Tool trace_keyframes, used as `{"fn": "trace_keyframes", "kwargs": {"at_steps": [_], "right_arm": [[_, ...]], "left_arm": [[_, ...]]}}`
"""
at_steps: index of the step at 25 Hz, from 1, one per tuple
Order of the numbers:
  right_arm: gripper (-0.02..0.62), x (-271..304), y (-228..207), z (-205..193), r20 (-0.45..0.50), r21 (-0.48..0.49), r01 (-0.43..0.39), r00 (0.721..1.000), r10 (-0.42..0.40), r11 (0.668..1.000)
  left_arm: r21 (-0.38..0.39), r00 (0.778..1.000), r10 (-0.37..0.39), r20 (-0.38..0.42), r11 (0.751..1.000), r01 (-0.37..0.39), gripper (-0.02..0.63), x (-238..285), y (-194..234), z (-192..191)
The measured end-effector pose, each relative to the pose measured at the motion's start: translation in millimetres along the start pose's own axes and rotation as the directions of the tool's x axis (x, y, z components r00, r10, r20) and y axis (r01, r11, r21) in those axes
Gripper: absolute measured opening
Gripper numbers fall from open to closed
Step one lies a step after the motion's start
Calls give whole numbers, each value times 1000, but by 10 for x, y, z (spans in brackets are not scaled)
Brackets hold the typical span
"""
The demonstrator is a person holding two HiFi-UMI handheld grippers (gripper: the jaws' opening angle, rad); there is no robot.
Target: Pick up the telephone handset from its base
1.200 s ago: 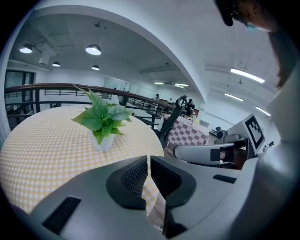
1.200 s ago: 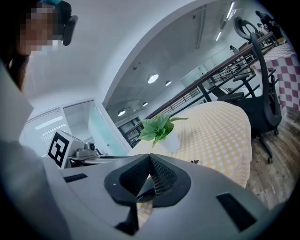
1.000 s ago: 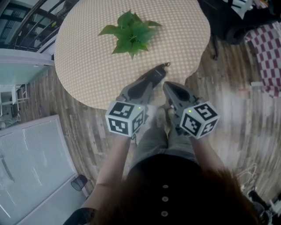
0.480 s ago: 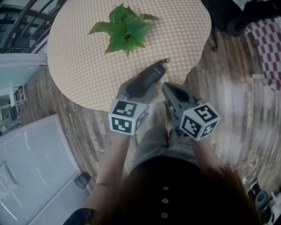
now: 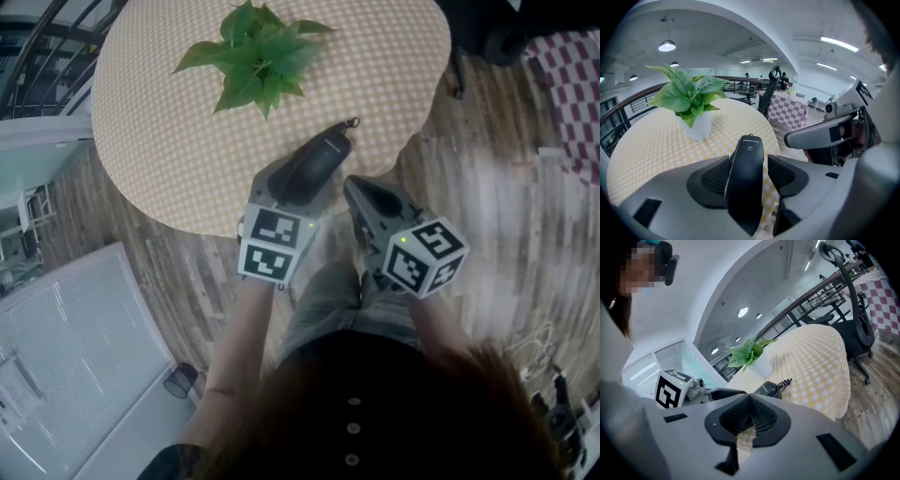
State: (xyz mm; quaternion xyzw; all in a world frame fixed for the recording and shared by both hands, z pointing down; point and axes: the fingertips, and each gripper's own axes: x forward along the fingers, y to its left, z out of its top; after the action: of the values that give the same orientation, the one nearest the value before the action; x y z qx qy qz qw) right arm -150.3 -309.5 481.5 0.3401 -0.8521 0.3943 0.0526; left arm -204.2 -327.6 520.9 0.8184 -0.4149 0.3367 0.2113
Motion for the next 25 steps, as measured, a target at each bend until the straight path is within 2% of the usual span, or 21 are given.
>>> {"fn": "trace_keyframes", "kwargs": {"at_steps": [8,16,25], "right_arm": [[9,19,-40,-34,-1,19,4,1000,-4,1000],[9,-9,-98,-29,3,46,16,1000,-16,999],[9,-13,-164,-37,1,55,30,1000,-31,998]], "left_arm": [[24,997,-1,-72,1000,3,253,69,14,-138],[36,995,-26,-98,999,30,253,113,16,-158],[94,991,-21,-129,995,34,252,142,9,-186]]}}
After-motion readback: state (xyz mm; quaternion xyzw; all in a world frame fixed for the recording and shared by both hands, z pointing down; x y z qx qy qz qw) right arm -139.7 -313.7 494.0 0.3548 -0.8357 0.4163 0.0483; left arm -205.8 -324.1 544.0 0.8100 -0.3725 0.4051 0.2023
